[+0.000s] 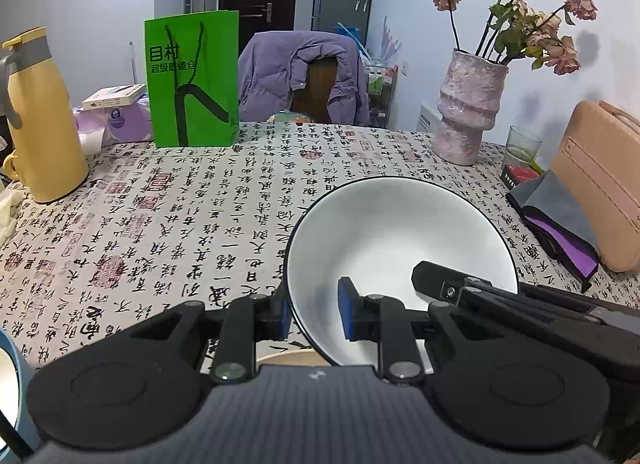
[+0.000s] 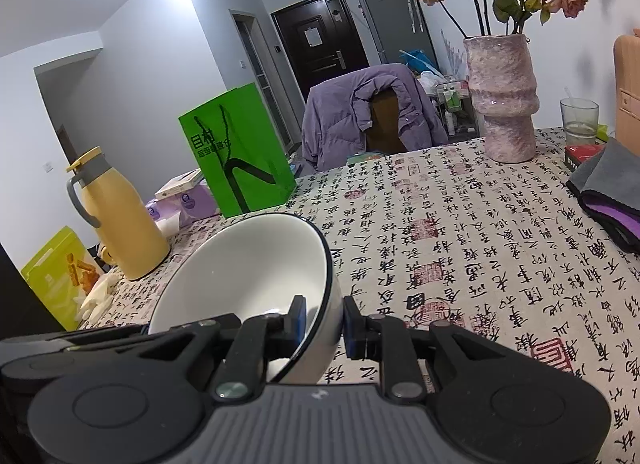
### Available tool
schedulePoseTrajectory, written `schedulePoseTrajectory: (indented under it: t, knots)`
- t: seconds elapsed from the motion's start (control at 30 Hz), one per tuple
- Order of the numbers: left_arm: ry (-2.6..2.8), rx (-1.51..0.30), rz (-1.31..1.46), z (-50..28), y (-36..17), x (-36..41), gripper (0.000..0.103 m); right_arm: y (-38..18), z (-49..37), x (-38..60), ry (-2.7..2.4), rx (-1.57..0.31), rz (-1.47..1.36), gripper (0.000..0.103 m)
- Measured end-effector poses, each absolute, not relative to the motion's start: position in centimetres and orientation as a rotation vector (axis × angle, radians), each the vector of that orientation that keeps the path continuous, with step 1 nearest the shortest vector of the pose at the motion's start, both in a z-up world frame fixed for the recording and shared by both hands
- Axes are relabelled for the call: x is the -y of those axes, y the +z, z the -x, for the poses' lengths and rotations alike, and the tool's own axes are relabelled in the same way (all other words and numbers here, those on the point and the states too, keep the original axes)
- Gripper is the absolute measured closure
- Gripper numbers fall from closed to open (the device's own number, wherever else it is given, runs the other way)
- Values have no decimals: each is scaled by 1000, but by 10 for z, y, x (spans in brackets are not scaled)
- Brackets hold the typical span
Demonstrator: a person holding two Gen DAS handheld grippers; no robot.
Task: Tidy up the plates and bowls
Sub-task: 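Lift the held white bowl off the table with both grippers, then carry the held white bowl toward the stacked blue bowl with both grippers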
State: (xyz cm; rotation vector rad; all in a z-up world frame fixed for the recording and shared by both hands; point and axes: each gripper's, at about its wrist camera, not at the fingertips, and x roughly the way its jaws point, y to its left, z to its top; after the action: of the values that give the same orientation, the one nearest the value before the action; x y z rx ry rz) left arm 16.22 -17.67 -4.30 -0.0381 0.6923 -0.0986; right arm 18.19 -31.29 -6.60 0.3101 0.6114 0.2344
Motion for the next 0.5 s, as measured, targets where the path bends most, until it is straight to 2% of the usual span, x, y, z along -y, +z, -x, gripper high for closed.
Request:
schedulePoseTrajectory:
  t: [0.5]
  knots:
    - [-78, -678, 62, -145, -38, 149, 81, -59, -170, 286, 257, -604, -286, 83]
